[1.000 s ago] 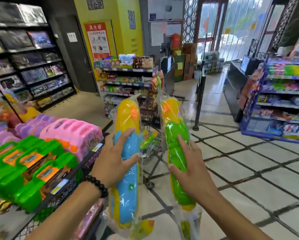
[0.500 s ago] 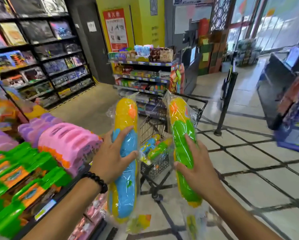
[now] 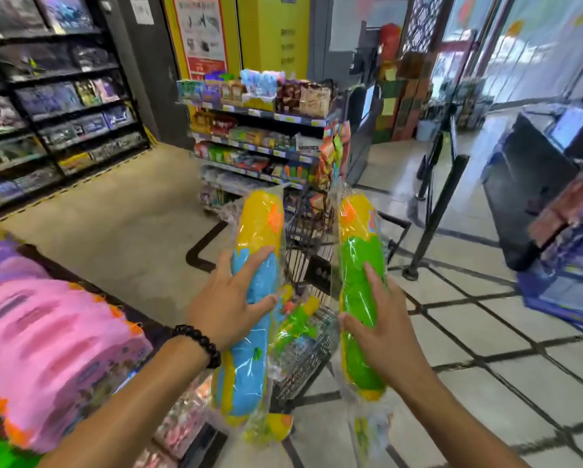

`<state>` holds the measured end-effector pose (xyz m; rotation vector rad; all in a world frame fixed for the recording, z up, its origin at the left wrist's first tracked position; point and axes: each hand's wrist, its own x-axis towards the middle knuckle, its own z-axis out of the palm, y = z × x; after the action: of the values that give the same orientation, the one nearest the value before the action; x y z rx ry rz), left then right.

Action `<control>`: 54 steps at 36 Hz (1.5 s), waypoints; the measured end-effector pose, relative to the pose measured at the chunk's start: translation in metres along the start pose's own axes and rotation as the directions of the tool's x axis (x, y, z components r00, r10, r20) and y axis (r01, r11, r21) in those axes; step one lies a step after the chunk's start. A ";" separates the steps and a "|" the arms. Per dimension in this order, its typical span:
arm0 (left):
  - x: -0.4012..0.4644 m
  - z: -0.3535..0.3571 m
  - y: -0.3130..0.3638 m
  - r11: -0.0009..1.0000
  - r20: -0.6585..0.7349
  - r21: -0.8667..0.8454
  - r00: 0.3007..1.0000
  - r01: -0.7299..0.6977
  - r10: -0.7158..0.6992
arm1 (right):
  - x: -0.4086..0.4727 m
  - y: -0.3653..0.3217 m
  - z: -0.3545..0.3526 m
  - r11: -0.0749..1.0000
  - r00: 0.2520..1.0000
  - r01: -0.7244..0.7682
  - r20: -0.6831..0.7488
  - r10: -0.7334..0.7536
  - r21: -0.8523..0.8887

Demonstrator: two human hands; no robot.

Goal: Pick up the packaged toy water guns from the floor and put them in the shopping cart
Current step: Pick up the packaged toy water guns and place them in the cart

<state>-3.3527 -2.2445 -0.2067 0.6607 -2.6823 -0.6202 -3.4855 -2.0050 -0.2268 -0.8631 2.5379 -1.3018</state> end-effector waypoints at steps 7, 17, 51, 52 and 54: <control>0.085 0.027 -0.020 0.998 0.063 0.051 0.998 -0.028 0.025 | 0.090 0.027 0.033 0.999 0.999 -0.043 0.010 0.042 0.030; 0.207 0.080 -0.051 0.991 0.152 0.130 0.987 0.025 -0.045 | 0.230 0.078 0.076 0.994 0.996 -0.085 0.032 0.083 0.074; 0.368 0.361 -0.232 0.976 0.650 0.089 0.754 -0.198 0.093 | 0.329 0.262 0.363 0.719 0.740 -0.667 -0.057 0.671 -0.197; 0.365 0.371 -0.236 0.973 0.657 0.092 0.747 -0.213 0.102 | 0.328 0.271 0.370 0.705 0.729 -0.676 -0.063 0.681 -0.214; 0.360 0.390 -0.243 0.970 0.670 0.088 0.734 -0.227 0.111 | 0.328 0.288 0.383 0.674 0.708 -0.697 -0.080 0.702 -0.244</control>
<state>-3.7202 -2.4885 -0.5889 0.2311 -3.4419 -0.6848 -3.7265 -2.3237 -0.6481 0.1262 2.6181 -0.7081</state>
